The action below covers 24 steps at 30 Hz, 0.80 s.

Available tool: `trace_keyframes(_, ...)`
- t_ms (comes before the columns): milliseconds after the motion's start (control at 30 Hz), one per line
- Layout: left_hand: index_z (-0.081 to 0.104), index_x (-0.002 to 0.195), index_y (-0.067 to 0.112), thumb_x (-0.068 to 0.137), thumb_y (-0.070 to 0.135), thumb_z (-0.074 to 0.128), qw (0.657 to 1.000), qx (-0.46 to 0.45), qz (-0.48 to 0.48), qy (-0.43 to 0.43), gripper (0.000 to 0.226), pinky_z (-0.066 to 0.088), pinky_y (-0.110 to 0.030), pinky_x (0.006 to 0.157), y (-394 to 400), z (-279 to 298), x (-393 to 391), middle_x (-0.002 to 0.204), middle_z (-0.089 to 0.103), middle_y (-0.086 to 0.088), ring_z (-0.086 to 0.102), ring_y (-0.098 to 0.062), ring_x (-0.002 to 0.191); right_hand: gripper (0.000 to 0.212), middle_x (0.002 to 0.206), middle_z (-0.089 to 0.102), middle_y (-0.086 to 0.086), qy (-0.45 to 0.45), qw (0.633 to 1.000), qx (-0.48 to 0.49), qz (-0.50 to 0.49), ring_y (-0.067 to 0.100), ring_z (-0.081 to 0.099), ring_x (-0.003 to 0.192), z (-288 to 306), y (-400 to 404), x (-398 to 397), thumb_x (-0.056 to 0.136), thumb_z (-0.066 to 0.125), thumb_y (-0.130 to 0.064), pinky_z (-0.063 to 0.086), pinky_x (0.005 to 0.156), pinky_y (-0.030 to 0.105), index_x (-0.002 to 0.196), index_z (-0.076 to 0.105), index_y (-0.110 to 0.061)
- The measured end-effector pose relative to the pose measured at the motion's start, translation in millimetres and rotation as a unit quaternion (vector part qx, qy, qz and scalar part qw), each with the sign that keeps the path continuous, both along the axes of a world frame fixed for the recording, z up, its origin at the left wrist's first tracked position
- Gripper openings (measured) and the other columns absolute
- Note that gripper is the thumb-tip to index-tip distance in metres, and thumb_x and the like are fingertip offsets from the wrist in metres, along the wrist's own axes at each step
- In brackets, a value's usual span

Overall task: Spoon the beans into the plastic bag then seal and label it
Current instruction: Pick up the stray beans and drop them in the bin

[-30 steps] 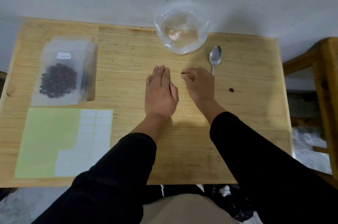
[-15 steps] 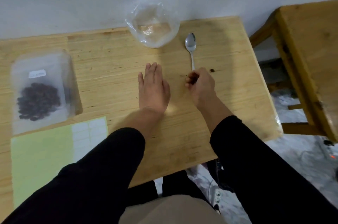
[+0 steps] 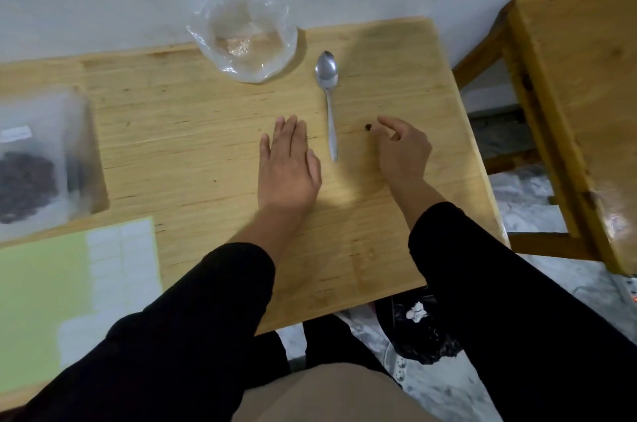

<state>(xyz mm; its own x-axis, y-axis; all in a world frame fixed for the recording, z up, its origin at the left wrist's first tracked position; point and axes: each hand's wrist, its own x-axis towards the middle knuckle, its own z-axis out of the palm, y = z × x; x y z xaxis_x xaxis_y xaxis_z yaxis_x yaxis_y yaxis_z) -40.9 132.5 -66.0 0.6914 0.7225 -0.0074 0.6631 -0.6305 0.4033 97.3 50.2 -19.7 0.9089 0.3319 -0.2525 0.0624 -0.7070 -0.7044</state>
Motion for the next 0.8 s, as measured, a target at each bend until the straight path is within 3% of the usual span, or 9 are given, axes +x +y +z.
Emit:
trace_keyframes(200,0.03,0.144,0.009,0.096,0.024,0.033,1.0,0.01,0.016,-0.012,0.05,0.004,-0.038,0.119,-0.8,-1.5,1.4,0.153,0.028,-0.006,0.013,-0.018,0.145,0.023,0.106,0.07,0.003,-0.049,0.995,-0.017,0.079,0.014,0.06,0.099,-8.9,2.2,10.9,0.086,0.062,-0.021,0.025,0.073,0.002,0.107,0.071,-0.015)
trace_keyframes(400,0.035,0.142,0.008,0.095,0.023,0.036,0.999,0.017,0.02,-0.03,0.049,0.008,-0.04,0.119,-1.5,-1.9,2.1,0.15,0.033,-0.007,0.017,-0.019,0.144,0.015,0.094,0.07,0.004,-0.056,0.993,-0.018,0.098,0.01,0.055,0.08,-13.4,-0.7,12.2,0.087,0.06,-0.017,0.027,0.065,0.01,0.096,0.07,-0.011)
trace_keyframes(533,0.037,0.141,0.006,0.095,0.022,0.038,0.999,0.018,0.015,-0.046,0.048,0.01,-0.041,0.118,-2.2,-1.9,0.8,0.149,0.035,-0.009,0.019,-0.021,0.143,0.013,0.091,0.071,0.003,-0.046,0.994,-0.01,0.101,0.014,0.06,0.084,-12.8,-11.1,5.6,0.085,0.062,-0.016,0.028,0.066,0.01,0.092,0.07,-0.011)
trace_keyframes(700,0.036,0.14,0.003,0.096,0.02,0.037,0.998,0.0,0.006,-0.066,0.048,0.01,-0.038,0.119,-3.5,-1.8,-2.0,0.148,0.035,-0.012,0.02,-0.022,0.143,0.01,0.083,0.066,-0.004,0.007,0.999,0.023,0.043,0.004,0.053,0.077,-6.8,-38.2,-11.6,0.084,0.063,-0.017,0.032,0.066,0.008,0.091,0.07,-0.012)
trace_keyframes(800,0.037,0.139,-0.001,0.095,0.015,0.039,0.995,-0.006,-0.006,-0.096,0.046,0.021,-0.043,0.117,-10.6,-1.4,-7.3,0.145,0.037,-0.016,0.025,-0.026,0.141,0.013,0.081,0.064,-0.003,0.025,0.999,0.026,0.012,0.007,0.054,0.078,-5.5,-60.7,-25.7,0.084,0.063,-0.02,0.034,0.063,0.011,0.091,0.07,-0.012)
